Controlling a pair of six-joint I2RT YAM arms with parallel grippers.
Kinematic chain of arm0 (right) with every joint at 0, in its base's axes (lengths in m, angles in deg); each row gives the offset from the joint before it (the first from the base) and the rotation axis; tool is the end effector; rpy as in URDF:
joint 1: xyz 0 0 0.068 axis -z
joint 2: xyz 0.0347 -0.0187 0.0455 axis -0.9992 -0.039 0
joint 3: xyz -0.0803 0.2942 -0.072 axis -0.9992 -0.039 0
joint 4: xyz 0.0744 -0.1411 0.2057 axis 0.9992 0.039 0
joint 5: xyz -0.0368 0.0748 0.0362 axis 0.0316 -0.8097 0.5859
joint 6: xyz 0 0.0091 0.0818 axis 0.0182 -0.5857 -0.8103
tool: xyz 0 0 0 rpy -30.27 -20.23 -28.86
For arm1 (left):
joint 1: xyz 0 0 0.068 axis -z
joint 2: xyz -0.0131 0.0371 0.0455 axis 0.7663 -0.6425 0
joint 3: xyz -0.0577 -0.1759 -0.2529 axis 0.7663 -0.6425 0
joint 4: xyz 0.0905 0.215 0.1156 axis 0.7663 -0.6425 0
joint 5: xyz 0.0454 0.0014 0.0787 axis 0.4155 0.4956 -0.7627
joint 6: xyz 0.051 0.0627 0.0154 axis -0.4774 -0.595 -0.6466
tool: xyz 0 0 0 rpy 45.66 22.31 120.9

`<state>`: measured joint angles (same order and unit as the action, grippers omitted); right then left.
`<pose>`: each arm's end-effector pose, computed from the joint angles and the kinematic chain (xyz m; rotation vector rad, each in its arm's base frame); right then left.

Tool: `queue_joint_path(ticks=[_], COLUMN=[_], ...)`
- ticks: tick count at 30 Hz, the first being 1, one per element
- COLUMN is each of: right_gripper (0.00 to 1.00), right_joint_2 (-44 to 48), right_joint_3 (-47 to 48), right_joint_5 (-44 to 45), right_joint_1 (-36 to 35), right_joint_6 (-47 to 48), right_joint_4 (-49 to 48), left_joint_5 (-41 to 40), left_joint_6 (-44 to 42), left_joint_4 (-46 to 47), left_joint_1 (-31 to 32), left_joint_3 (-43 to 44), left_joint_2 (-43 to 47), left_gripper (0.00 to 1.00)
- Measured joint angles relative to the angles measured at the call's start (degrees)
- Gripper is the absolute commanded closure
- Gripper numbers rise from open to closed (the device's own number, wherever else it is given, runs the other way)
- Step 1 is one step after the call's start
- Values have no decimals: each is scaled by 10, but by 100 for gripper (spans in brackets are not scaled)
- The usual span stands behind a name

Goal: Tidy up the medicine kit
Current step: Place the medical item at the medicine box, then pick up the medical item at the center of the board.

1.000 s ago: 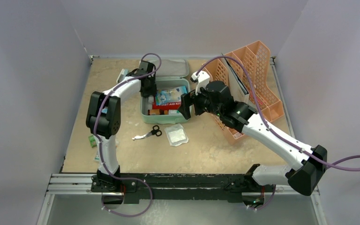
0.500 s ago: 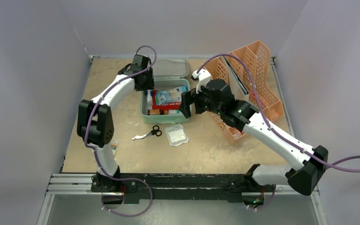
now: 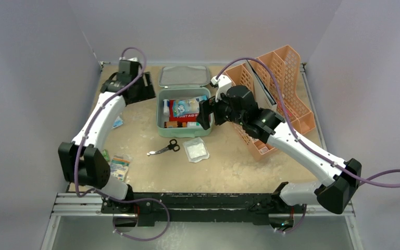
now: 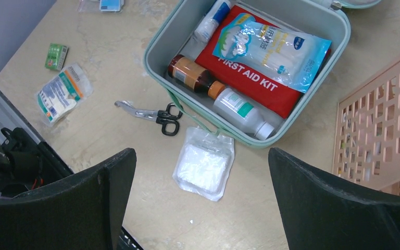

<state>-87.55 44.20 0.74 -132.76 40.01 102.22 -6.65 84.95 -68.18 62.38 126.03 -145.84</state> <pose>0.2254 0.2248 0.4089 -0.5309 1.9011 0.6714 0.3602 -0.0692 0.3453 -0.3043 2.3788 -0.1382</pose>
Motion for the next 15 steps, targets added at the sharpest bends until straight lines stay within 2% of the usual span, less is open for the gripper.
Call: queue_joint_path(ticks=[7, 15], right_gripper=[1, 1], right_joint_2=[-7, -7], right_joint_3=[2, -1], right_joint_5=[-1, -13], right_joint_1=[0, 0], right_joint_6=[-5, -9], right_joint_4=[-3, -13], left_joint_5=[32, 29], left_joint_6=[55, 186], left_joint_4=[-31, -79], left_joint_1=[-162, -271], left_joint_3=[-80, -145], left_joint_2=[64, 74], left_gripper=[28, 30])
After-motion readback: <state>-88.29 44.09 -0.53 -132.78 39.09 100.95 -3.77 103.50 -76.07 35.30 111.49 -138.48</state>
